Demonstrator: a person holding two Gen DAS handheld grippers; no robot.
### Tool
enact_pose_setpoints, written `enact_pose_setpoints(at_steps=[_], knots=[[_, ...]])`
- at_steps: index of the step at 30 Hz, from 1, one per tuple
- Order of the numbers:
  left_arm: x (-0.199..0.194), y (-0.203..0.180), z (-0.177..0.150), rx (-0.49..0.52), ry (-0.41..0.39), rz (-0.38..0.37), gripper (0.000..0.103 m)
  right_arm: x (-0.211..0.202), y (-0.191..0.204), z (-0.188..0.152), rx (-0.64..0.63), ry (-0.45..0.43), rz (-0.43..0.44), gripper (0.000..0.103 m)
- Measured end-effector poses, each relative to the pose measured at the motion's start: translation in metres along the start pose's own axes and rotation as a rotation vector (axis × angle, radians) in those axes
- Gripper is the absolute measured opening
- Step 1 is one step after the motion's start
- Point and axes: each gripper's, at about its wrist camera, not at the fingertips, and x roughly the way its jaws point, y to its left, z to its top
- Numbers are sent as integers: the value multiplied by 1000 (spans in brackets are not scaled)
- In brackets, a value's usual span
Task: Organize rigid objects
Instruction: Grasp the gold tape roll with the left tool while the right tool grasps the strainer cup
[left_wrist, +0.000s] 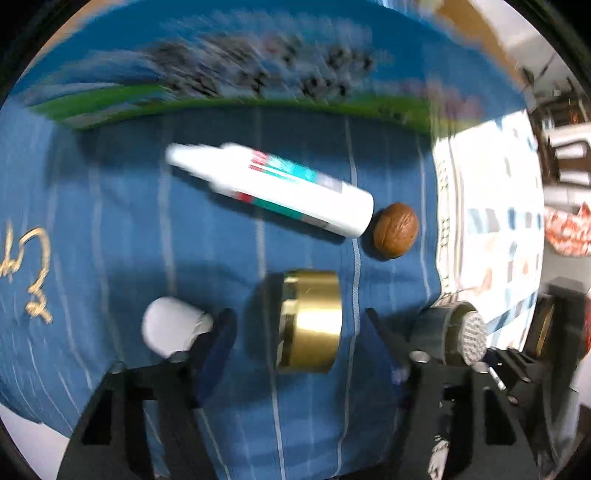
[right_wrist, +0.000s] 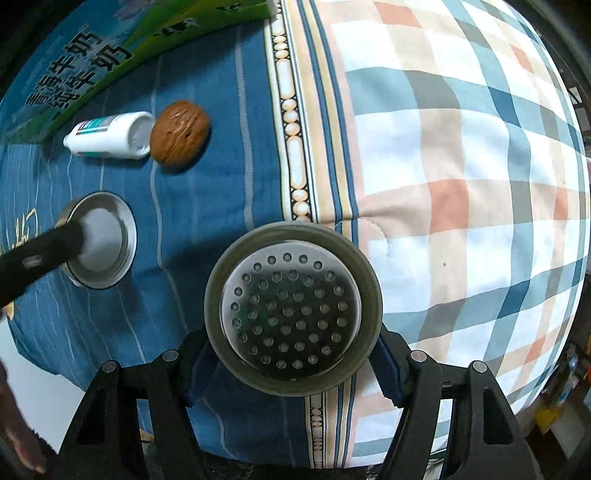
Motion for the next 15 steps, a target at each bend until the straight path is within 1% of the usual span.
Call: enact_pose_setpoints(at_steps=[1, 2, 4, 6, 9, 10, 11, 12, 15], knots=[[8, -5, 2, 11, 24, 3, 43, 2, -2, 0, 9, 7, 7, 73], [14, -6, 3, 17, 39, 9, 41, 3, -3, 0, 14, 12, 10, 73], [25, -8, 4, 22, 63, 19, 31, 5, -8, 3, 26, 23, 17, 73], [30, -7, 3, 20, 62, 31, 27, 9, -11, 4, 37, 32, 22, 73], [27, -3, 2, 2, 33, 17, 26, 9, -19, 1, 36, 21, 12, 73], [25, 0, 1, -6, 25, 12, 26, 7, -17, 6, 34, 20, 8, 73], [23, 1, -1, -9, 12, 13, 26, 7, -18, 4, 31, 18, 3, 73], [17, 13, -1, -9, 7, 17, 26, 9, -14, 1, 30, 17, -1, 72], [8, 22, -9, -11, -14, 9, 26, 9, -11, -3, 30, 13, 4, 72]])
